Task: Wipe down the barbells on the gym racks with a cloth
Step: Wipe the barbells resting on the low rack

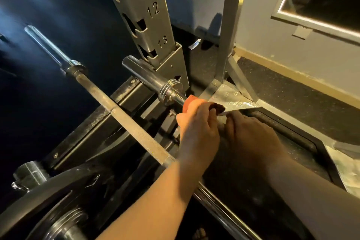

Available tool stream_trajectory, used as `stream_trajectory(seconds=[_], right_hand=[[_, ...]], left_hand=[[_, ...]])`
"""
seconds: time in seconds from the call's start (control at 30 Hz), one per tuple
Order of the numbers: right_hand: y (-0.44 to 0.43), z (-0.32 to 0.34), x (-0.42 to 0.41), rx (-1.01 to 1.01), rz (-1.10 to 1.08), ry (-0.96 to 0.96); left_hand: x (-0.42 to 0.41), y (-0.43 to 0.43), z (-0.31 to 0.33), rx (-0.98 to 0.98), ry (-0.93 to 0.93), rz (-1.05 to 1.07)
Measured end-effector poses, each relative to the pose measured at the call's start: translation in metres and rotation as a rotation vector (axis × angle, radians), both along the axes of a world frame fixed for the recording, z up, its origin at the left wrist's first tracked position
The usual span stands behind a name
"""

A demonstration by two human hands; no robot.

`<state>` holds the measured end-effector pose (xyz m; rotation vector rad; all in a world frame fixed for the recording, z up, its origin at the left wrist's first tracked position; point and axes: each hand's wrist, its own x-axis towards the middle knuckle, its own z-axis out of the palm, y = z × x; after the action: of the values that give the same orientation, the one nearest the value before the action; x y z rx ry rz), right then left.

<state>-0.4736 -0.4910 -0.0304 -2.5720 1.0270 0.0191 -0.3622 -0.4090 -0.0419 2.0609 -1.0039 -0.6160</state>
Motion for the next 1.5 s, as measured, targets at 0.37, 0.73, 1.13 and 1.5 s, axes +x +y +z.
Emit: stream_trajectory(seconds=[0.37,0.73,1.13,1.5], right_hand=[[0.003,0.006,0.002,0.05,-0.056,-0.003],[0.002,0.007,-0.001,0.106,-0.008,-0.039],[0.001,0.007,-0.002,-0.198,0.324,0.008],[0.005,0.008,-0.008,0.0,0.255,-0.012]], left_hand=[[-0.025,-0.023,-0.005,-0.119,0.303,0.515],[-0.009,-0.036,0.007,-0.295,0.256,0.618],[-0.013,-0.039,-0.004,-0.243,0.599,0.793],[-0.015,-0.043,-0.009,-0.203,0.525,0.807]])
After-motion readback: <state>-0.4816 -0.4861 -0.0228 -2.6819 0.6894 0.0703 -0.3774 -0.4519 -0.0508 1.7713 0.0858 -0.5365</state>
